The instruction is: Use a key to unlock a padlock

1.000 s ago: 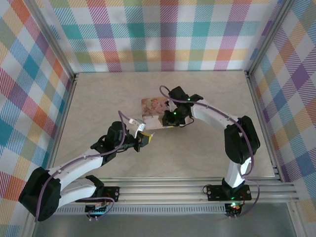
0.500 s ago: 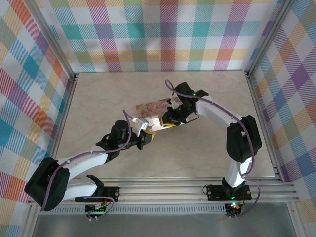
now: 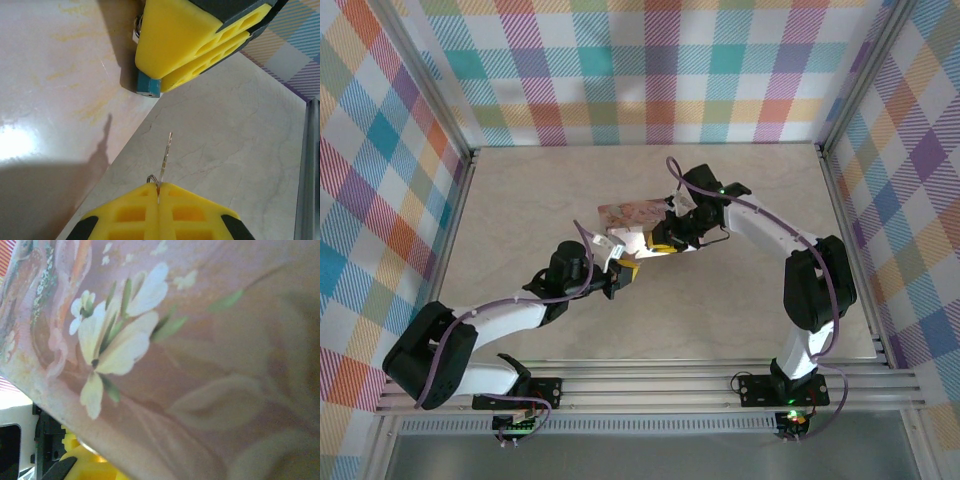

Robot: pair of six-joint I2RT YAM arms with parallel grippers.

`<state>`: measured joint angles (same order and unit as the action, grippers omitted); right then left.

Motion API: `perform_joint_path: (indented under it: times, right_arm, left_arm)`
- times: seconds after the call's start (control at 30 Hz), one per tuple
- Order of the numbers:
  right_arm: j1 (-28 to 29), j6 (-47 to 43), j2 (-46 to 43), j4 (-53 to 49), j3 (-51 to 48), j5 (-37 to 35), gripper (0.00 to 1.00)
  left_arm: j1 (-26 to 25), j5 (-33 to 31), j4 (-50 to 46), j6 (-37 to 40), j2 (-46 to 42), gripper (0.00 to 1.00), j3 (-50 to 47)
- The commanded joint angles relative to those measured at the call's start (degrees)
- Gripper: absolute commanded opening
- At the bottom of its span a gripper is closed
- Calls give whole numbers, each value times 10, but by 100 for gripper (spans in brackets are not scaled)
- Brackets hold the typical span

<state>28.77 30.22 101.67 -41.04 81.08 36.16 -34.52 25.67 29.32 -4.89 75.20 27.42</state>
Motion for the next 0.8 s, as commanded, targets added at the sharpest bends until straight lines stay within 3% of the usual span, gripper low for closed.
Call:
perform_joint_path:
  times: [0.0, 0.77]
  right_arm:
    - [-5, 8, -30, 32, 2, 34, 0]
    - [-5, 28, -35, 48, -10, 31, 0]
  left_arm:
    - [-5, 14, 41, -3, 14, 0, 25]
    - [-5, -26, 70, -32, 65, 0, 45]
